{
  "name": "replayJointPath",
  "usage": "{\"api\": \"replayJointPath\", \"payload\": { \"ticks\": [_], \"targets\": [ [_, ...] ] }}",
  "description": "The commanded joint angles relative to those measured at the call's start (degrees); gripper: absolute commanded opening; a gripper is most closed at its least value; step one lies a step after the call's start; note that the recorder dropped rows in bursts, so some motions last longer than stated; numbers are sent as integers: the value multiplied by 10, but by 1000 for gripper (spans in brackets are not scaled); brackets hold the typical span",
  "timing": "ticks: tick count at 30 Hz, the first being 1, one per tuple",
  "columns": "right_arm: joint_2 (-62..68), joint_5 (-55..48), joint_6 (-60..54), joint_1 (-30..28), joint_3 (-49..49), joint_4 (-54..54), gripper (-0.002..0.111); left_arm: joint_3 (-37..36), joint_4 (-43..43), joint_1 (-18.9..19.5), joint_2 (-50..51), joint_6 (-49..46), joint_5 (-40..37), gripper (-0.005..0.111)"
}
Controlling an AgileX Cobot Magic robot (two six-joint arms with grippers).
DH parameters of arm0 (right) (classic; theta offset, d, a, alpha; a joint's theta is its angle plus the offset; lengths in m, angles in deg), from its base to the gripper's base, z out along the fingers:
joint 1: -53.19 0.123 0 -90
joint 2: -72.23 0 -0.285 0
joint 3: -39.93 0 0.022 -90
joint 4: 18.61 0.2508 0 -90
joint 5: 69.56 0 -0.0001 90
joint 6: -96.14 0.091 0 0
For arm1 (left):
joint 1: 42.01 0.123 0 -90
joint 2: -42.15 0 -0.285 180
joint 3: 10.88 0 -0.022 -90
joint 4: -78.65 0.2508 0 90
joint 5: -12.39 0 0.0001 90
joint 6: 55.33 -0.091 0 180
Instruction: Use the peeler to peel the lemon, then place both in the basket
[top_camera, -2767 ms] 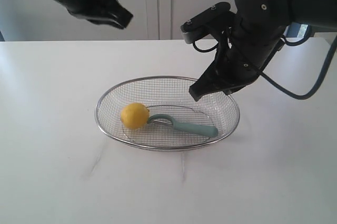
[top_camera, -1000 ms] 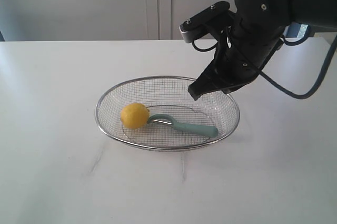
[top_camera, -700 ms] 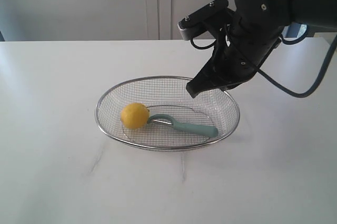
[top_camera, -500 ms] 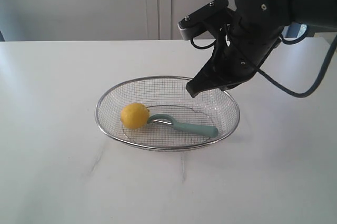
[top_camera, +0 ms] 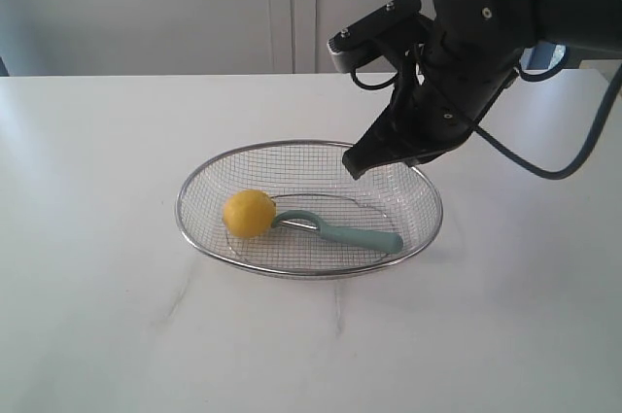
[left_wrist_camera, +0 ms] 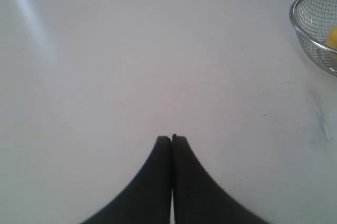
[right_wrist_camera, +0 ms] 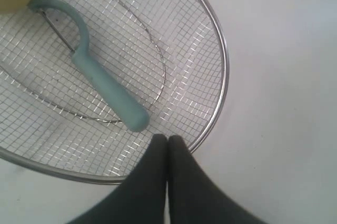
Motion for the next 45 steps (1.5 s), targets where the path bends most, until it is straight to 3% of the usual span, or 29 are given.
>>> {"api": "replayJointPath", "payload": {
  "ticks": [1, 31, 40, 45],
  "targets": [
    [-7, 5, 1, -1, 5, 0, 0, 0, 1, 2, -3, 13, -4, 1],
    [-25, 12, 1, 6, 5, -2, 0, 0, -4, 1, -3, 13, -3, 1],
    [-205, 14, 1, 14, 5, -1, 0, 0, -4, 1, -3, 13, -3, 1],
    [-363, 50, 1, -66, 5, -1, 0, 0, -4, 1, -3, 13, -3, 1]
  ]
}}
